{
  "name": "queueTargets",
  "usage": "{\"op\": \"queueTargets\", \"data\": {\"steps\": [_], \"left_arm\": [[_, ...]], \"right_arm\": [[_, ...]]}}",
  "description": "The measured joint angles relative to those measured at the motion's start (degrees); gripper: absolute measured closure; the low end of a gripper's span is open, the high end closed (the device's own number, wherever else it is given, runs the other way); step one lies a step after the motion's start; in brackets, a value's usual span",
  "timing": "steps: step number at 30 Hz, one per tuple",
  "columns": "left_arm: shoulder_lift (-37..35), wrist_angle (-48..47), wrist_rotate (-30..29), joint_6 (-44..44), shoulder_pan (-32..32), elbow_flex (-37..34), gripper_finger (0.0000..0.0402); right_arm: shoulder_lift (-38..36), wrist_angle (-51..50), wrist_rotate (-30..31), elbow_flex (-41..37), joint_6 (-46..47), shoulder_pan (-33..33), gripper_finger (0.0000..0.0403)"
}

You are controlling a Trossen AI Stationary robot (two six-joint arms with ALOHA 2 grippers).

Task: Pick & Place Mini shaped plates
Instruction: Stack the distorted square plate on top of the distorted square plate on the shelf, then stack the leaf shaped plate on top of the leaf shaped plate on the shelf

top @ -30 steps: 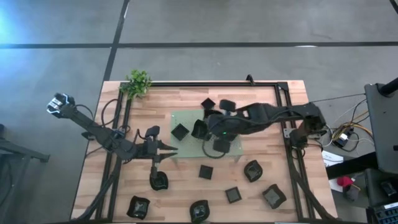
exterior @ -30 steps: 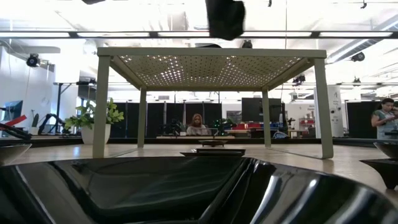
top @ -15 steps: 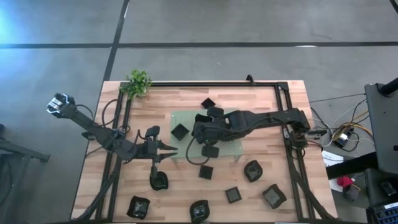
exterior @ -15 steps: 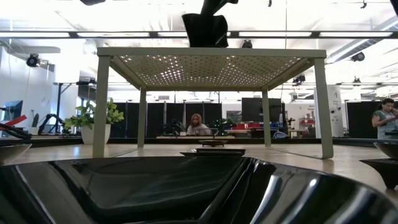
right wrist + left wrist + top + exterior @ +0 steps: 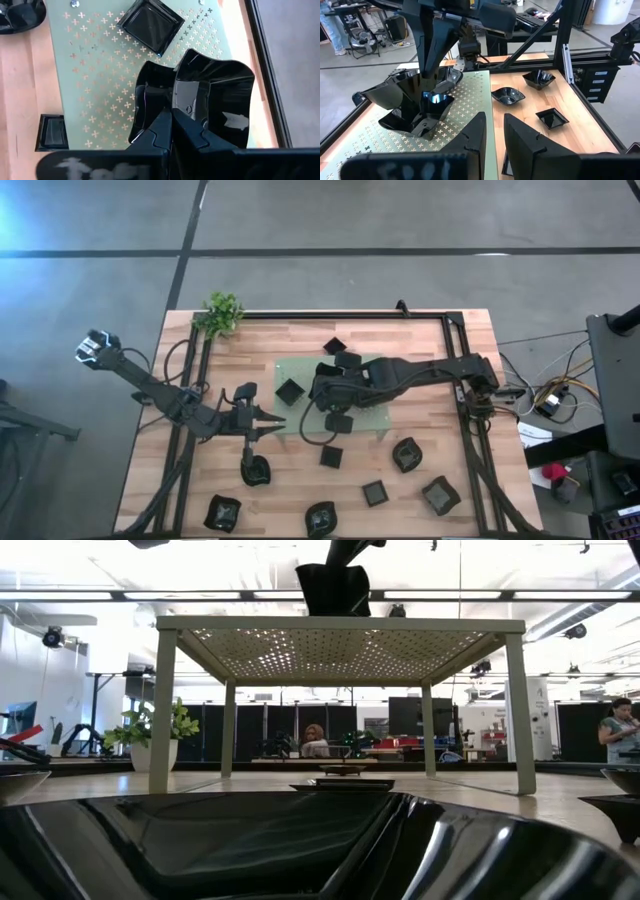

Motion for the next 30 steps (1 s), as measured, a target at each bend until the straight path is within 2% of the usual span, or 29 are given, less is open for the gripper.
{"op": "queueTargets", "data": {"steps": [5,11,24,27,30], "left_arm": [[0.0,0.0,0.0,0.0,0.0,0.0,0.0339],[0.0,0.0,0.0,0.0,0.0,0.0,0.0339],[0.0,0.0,0.0,-0.1,0.0,0.0,0.0339],[0.0,-0.7,0.0,-0.6,0.0,0.0,0.0339],[0.0,-4.3,0.1,-0.8,0.0,0.0,0.0339]], "right_arm": [[0.5,0.0,-4.1,-0.1,0.5,0.0,0.0394],[0.9,0.0,-4.3,-0.2,0.4,0.0,0.0389],[1.0,0.4,-4.0,-0.2,-2.0,0.0,0.0306],[0.8,0.2,-4.0,-0.2,-2.0,0.0,0.0303],[0.6,0.1,-4.0,-0.2,-3.1,0.0,0.0318]]}}
